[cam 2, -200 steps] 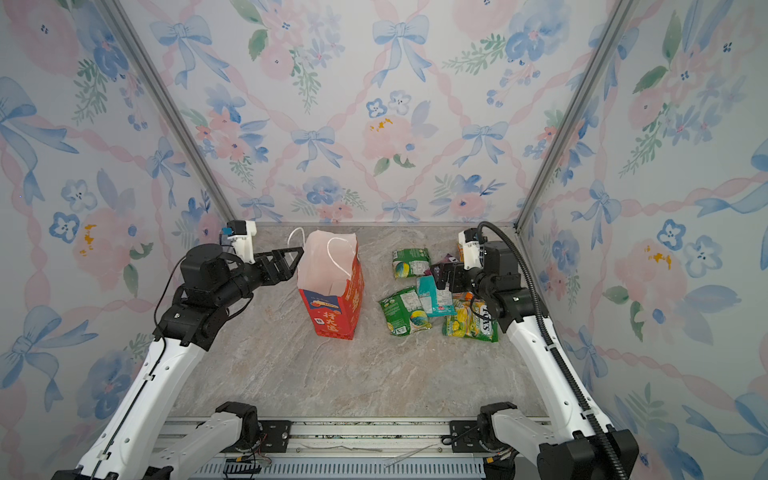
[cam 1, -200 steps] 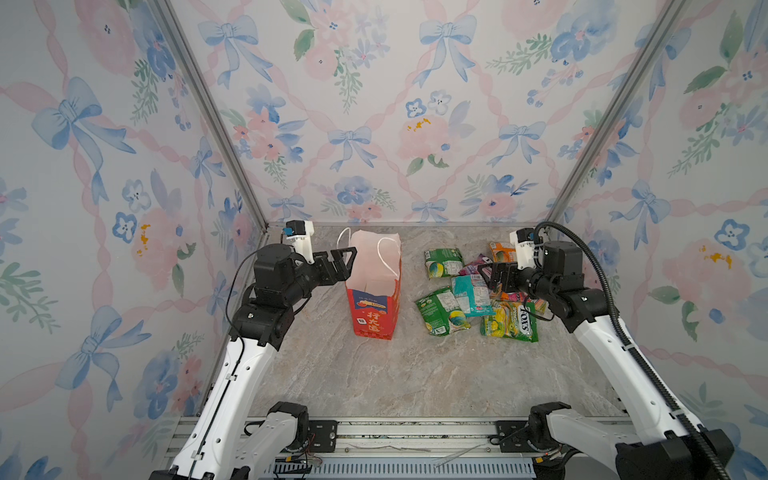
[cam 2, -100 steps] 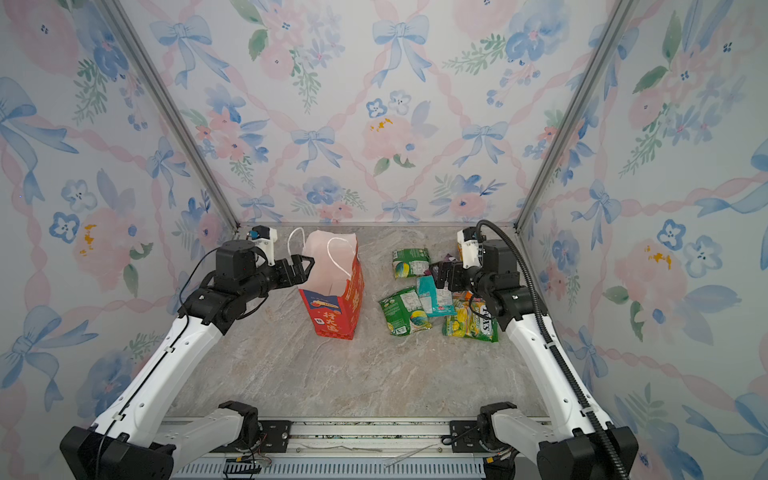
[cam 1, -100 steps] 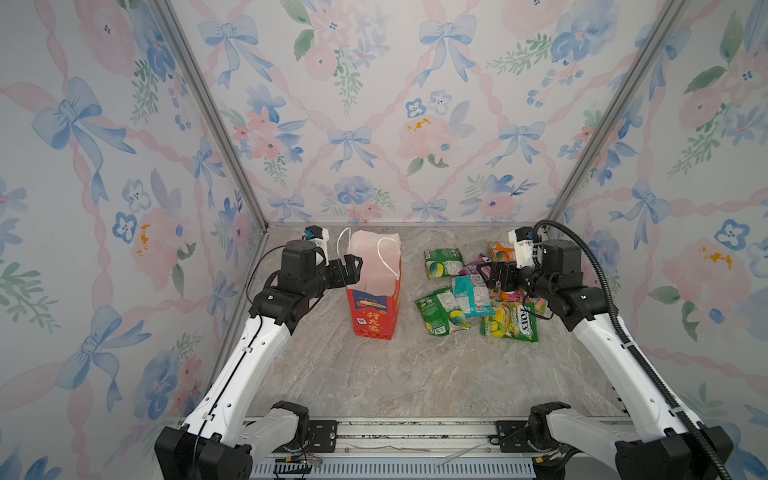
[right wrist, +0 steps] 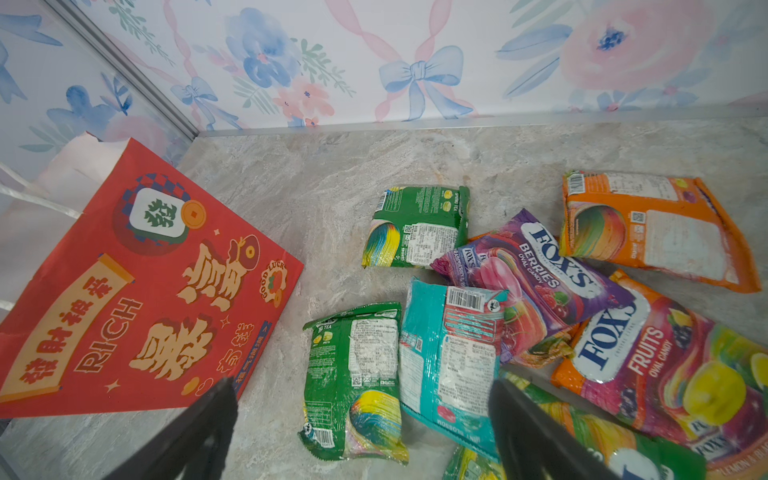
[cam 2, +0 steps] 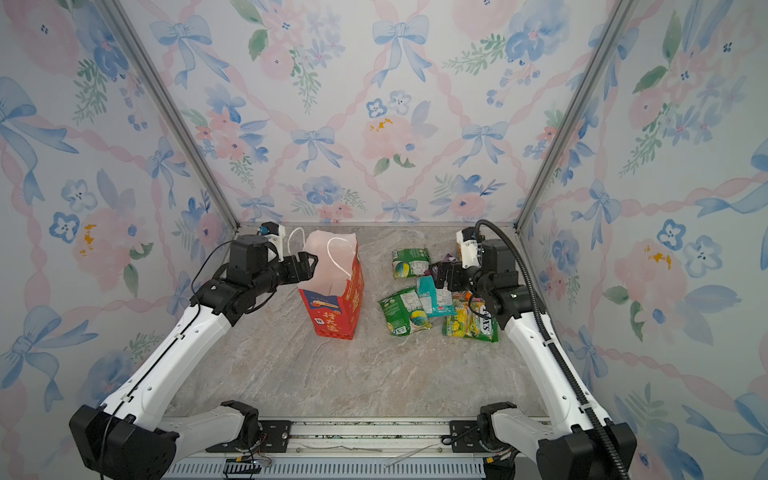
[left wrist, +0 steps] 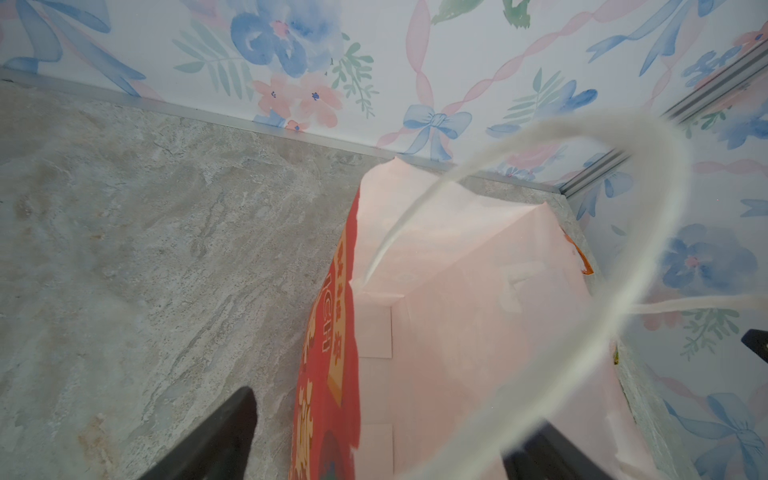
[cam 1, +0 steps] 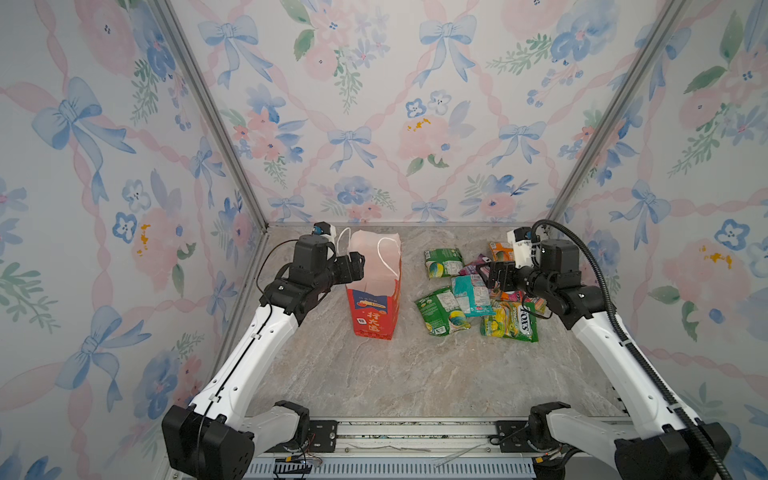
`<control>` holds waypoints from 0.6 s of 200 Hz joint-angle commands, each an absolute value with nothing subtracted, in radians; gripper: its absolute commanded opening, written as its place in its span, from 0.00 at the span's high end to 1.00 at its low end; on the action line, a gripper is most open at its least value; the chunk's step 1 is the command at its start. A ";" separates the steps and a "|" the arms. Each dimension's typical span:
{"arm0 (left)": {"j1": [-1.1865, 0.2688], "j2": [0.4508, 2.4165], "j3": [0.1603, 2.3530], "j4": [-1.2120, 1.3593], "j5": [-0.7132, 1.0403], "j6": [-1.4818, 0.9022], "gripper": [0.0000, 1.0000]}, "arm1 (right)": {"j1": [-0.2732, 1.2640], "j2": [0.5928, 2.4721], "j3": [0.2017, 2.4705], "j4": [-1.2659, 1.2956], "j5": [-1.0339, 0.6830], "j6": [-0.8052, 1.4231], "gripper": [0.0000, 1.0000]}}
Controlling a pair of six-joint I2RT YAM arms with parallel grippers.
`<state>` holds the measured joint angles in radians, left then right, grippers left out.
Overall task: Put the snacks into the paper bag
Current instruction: 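Reach the left gripper to the bag rim while the right moves over candy, then close the left gripper on the paper bag's rim nearest it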
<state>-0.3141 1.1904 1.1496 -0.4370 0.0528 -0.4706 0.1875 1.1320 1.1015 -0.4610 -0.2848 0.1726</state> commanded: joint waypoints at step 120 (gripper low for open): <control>-0.336 1.238 1.197 -0.465 0.035 -0.445 0.56 | 0.219 1.129 1.111 -0.490 -0.270 0.193 0.03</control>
